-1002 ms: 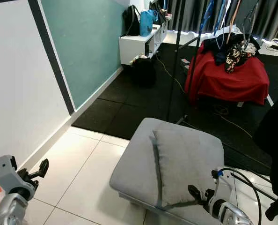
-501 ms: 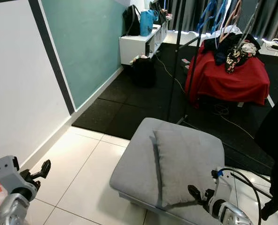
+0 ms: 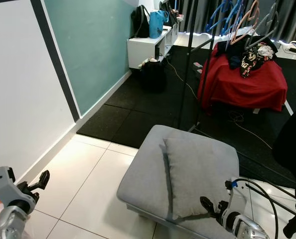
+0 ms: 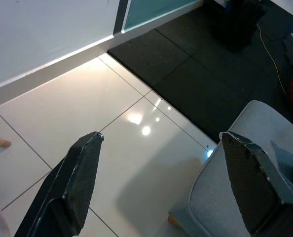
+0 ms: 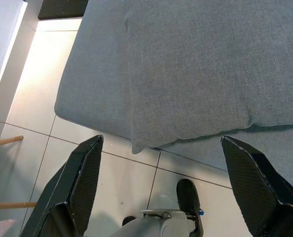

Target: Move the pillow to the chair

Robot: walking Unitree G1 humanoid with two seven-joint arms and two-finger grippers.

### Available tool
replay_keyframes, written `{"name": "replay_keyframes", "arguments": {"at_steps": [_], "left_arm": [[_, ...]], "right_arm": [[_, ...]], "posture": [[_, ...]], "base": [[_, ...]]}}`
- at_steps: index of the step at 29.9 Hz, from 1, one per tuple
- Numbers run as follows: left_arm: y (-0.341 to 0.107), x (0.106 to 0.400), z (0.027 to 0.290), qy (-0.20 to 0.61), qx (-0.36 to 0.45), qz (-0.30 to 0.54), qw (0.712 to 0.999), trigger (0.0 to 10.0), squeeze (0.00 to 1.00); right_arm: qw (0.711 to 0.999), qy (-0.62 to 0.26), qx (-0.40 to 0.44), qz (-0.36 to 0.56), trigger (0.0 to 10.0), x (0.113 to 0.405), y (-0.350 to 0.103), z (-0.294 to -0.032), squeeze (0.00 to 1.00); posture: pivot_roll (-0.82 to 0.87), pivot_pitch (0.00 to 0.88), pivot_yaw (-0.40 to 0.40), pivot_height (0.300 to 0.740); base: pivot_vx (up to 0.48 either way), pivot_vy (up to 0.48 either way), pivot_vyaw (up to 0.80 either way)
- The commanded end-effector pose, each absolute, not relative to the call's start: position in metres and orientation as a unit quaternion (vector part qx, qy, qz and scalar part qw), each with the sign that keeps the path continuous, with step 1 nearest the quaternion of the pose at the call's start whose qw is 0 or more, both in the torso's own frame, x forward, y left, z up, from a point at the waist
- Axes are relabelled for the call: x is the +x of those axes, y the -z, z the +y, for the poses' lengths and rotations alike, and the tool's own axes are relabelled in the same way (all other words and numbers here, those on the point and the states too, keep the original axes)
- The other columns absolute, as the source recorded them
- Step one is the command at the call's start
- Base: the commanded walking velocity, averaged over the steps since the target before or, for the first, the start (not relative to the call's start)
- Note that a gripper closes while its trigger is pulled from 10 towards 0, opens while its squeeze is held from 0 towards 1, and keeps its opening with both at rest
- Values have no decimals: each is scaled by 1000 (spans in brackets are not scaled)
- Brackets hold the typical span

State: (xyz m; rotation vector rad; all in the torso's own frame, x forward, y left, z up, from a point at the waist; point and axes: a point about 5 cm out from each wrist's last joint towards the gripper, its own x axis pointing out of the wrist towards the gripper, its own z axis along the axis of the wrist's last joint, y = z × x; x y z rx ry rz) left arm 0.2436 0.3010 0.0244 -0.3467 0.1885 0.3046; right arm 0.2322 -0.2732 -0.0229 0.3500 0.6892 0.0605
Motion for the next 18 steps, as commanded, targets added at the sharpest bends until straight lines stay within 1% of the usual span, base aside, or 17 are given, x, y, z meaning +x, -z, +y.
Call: {"name": "replay_keyframes", "arguments": {"at_steps": [1,6,11,18], "left_arm": [[-24,243,307,-161,-167,101,967,10000,0],[-24,246,306,-156,-172,105,967,10000,0],[-26,247,314,-181,-141,109,967,10000,0],[-26,249,320,-193,-136,126,964,10000,0]], "right_arm": [[927,-23,178,331,10000,233,22,-274,0],[927,-24,178,330,10000,233,22,-274,0],[927,-23,178,330,10000,233,22,-274,0],[927,-22,178,329,10000,234,22,-273,0]], "posture": [[-142,0,-39,740],[-141,0,-43,740],[-143,0,-42,740],[-150,0,-36,740]], "base": [[0,0,0],[0,0,0],[0,0,0],[0,0,0]]}}
